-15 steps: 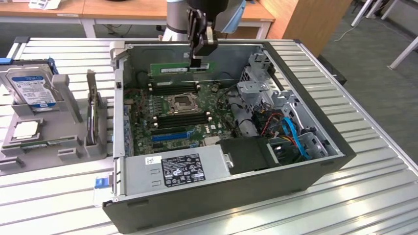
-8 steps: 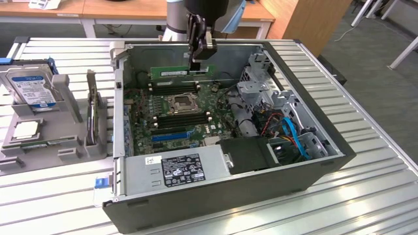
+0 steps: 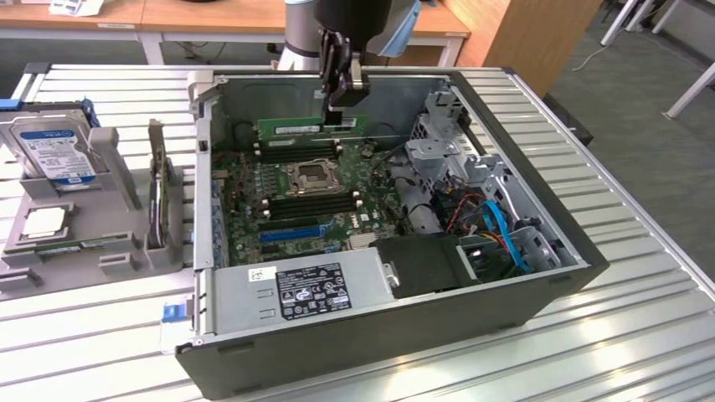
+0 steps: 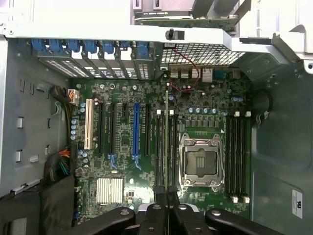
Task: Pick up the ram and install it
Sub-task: 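Pick up the ram and move it above insertion slot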
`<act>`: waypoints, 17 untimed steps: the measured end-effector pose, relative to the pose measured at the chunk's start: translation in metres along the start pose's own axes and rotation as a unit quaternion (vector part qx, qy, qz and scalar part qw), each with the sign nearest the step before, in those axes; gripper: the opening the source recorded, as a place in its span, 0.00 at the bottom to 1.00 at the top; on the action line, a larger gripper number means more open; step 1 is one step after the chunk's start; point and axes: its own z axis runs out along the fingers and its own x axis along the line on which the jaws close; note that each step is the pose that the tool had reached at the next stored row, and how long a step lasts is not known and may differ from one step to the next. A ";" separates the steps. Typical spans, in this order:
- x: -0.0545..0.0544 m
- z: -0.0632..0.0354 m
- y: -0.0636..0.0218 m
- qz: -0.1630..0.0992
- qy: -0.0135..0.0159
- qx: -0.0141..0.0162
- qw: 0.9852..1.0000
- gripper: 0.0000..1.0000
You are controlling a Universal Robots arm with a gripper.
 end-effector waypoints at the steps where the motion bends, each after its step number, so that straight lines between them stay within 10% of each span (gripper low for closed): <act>1: 0.000 0.0000 0.0000 0.000 0.000 0.000 1.000 0.12; 17: 0.000 0.0005 -0.0154 0.000 0.000 0.000 1.000 0.12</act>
